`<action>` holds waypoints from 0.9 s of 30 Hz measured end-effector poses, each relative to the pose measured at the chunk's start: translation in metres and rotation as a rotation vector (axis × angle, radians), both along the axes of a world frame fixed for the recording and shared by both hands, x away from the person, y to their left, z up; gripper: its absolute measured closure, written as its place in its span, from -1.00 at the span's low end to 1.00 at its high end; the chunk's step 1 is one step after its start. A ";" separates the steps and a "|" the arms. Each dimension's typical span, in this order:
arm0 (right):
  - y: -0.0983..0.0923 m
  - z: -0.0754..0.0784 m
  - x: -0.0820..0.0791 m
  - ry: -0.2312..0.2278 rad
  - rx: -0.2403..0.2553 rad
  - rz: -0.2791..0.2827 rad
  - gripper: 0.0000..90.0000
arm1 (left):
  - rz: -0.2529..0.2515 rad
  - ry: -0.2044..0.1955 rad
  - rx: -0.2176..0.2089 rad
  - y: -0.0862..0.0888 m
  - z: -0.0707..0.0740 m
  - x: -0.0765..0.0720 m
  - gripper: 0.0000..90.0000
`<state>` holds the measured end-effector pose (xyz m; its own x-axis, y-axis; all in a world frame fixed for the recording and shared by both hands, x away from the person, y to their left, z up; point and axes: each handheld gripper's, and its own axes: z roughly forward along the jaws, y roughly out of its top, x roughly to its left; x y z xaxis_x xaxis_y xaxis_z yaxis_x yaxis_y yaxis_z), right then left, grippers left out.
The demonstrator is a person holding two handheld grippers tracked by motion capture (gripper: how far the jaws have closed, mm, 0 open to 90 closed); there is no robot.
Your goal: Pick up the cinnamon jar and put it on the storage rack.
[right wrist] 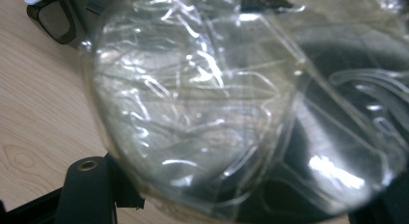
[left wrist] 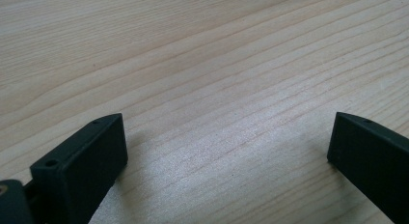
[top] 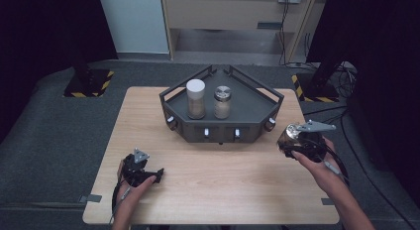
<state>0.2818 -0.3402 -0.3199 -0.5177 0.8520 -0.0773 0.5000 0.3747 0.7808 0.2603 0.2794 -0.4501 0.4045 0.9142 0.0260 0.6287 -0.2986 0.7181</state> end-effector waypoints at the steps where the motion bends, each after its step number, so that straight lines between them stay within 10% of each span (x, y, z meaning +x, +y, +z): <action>1: 0.000 0.001 0.000 0.002 0.000 0.000 -0.30 | 0.000 0.000 0.000 0.000 0.000 0.000 -1.00; 27: 0.023 0.036 0.023 -0.011 -0.009 0.033 -0.30 | 0.000 0.000 0.000 0.000 0.000 0.000 -1.00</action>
